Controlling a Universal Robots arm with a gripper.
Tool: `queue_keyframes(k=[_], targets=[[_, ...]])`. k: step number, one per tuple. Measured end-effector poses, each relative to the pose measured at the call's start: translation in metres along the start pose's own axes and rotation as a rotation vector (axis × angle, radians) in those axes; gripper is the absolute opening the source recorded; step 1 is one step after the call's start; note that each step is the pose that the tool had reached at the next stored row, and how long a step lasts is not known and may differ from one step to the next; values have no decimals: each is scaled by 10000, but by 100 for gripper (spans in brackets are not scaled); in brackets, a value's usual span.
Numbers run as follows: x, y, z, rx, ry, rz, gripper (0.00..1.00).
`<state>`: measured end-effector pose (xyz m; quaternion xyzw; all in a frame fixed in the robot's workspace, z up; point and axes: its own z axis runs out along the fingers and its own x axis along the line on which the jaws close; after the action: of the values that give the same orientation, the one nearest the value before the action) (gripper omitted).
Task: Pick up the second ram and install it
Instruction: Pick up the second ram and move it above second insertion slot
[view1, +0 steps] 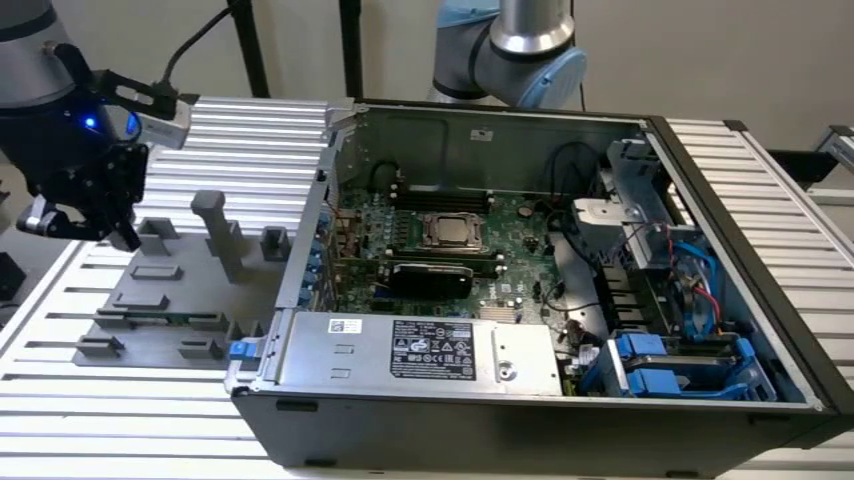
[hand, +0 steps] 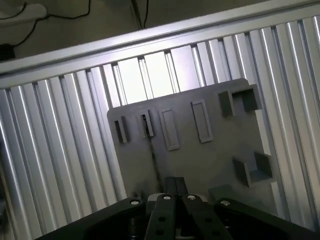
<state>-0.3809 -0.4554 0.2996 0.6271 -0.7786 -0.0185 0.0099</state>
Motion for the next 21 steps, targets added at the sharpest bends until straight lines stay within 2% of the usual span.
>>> queue_keyframes(k=[10,14,21], targets=[[2,-3,74,19,61,-1645,0],[27,-10,115,18,72,-1899,0],[75,-41,236,25,75,-2006,0]])
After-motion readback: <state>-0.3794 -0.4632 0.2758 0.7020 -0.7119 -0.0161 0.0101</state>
